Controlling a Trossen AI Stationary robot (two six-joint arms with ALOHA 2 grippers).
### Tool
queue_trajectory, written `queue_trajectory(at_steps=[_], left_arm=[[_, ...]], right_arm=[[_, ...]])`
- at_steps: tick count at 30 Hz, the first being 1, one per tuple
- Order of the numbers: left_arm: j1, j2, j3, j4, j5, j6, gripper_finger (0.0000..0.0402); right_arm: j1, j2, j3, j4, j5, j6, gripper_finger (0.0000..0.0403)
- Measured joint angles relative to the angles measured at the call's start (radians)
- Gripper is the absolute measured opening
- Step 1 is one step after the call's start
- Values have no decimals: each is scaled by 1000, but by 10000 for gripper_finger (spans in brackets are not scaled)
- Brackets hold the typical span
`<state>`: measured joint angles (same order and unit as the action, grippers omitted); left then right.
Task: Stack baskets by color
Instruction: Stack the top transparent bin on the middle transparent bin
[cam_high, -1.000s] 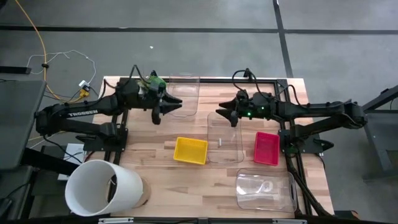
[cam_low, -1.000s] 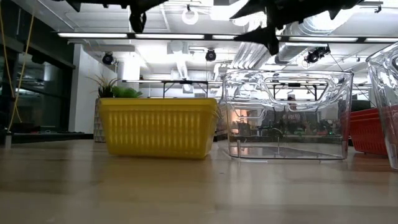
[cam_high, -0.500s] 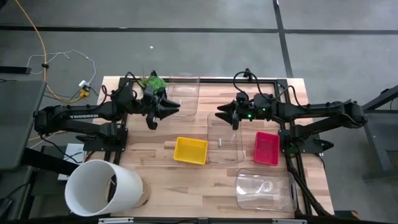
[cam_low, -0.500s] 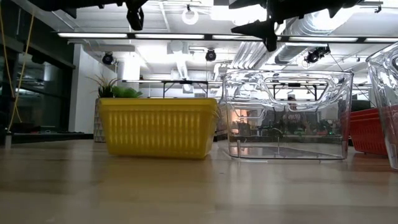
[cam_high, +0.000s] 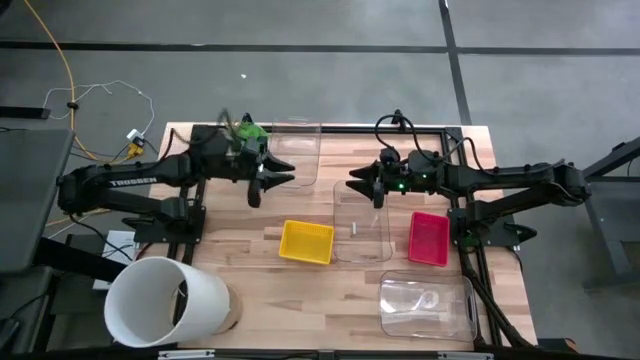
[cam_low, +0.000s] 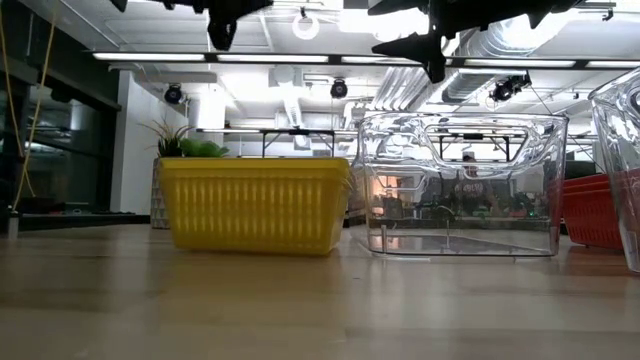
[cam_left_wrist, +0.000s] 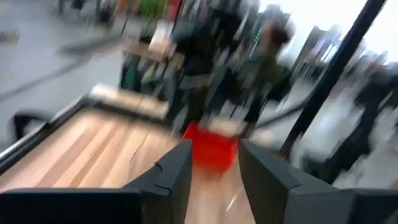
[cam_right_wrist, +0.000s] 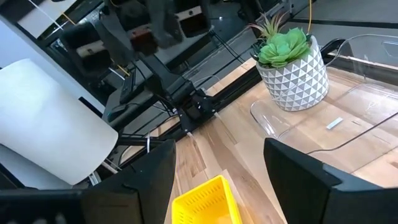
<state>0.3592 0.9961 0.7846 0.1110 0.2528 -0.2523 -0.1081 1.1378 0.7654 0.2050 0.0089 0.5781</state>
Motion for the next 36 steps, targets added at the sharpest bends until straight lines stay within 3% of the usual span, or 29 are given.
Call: queue_trajectory(at_steps=[5, 12, 17, 21, 25, 29, 36], left_arm=[[0, 77, 134, -376, -65, 186, 168], [0, 230, 170, -626, -159, 395, 232], [0, 351, 170, -639, -240, 477, 247], [0, 408, 185, -638, -261, 535, 246], [3, 439, 187, -639, -280, 599, 247], [25, 480, 187, -637, -323, 602, 248], [54, 566, 187, -641, -307, 597, 248]], right_arm=[[0, 0, 0, -1, 2, -2, 231], [0, 0, 0, -5, 2, -2, 231], [-18, -8, 0, 37, 7, 30, 231], [-32, -56, 0, 130, -9, 42, 231], [-32, -111, 1, 114, -1, 10, 231], [-32, -152, 1, 98, 2, -1, 231], [-32, -196, 1, 100, 10, -3, 231]])
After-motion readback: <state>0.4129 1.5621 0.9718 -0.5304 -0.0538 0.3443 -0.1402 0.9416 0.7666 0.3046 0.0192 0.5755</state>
